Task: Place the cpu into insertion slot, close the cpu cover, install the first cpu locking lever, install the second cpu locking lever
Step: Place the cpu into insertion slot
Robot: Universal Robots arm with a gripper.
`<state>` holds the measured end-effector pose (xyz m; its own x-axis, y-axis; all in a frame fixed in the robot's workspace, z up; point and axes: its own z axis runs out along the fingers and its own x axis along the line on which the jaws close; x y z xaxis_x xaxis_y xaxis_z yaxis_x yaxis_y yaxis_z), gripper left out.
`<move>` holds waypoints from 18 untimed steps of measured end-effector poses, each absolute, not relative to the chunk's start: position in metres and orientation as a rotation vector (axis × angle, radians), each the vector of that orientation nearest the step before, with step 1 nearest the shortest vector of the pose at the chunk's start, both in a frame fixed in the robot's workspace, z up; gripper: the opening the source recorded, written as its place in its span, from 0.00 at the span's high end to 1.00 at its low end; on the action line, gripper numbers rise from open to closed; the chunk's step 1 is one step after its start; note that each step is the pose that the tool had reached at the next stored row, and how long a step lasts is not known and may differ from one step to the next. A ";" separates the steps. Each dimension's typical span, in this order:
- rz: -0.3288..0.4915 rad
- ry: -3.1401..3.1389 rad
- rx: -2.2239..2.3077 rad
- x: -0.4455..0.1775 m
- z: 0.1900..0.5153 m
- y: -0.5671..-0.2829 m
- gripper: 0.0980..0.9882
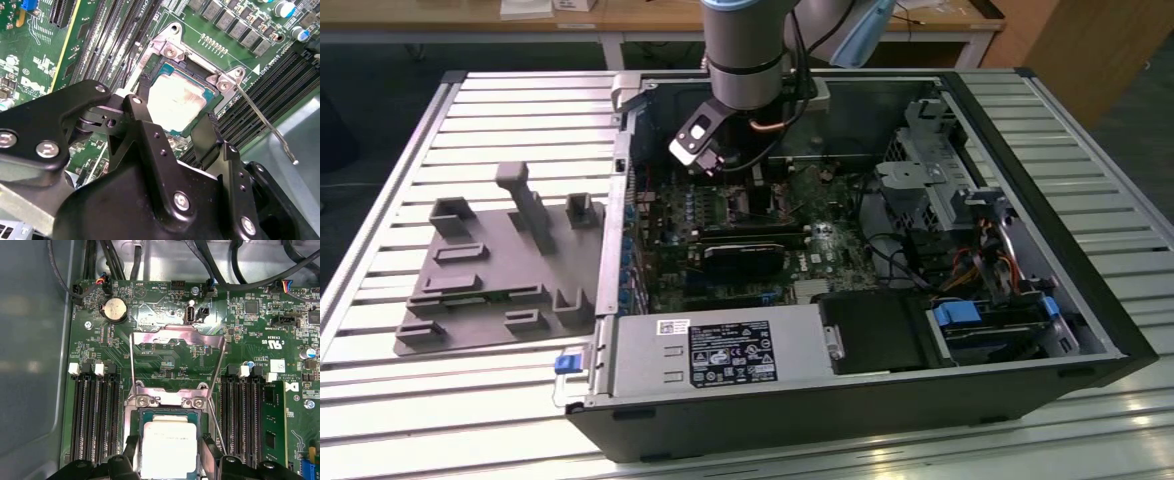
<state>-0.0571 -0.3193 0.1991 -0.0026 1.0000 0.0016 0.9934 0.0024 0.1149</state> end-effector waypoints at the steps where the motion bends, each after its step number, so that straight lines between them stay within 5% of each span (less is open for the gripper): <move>1: 0.127 2.166 2.160 -0.057 0.199 -0.319 0.44; 13: 0.127 2.166 2.160 -0.057 0.199 -0.319 0.98; 18: 0.127 2.166 2.160 -0.057 0.199 -0.319 1.00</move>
<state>-0.0571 -0.3193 0.1994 -0.0026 1.0000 0.0017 0.9934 0.0024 0.1150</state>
